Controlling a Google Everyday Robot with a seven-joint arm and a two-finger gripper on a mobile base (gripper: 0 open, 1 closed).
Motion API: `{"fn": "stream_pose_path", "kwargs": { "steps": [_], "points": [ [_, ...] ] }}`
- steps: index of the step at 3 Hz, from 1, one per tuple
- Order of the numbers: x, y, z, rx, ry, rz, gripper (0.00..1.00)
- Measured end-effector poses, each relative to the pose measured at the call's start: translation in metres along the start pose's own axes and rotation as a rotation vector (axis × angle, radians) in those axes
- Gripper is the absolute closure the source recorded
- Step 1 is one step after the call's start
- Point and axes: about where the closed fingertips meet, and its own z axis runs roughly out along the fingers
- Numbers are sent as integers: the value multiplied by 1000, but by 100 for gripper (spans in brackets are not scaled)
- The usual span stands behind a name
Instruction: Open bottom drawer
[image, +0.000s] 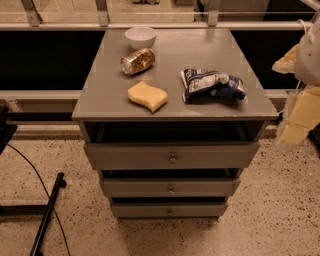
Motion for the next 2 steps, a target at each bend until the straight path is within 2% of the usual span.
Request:
{"fn": "stream_pose_path", "kwargs": {
  "steps": [1,2],
  "points": [
    [0,0,0,0,0,0,0],
    [-9,8,15,-30,-49,-35,0]
  ]
}}
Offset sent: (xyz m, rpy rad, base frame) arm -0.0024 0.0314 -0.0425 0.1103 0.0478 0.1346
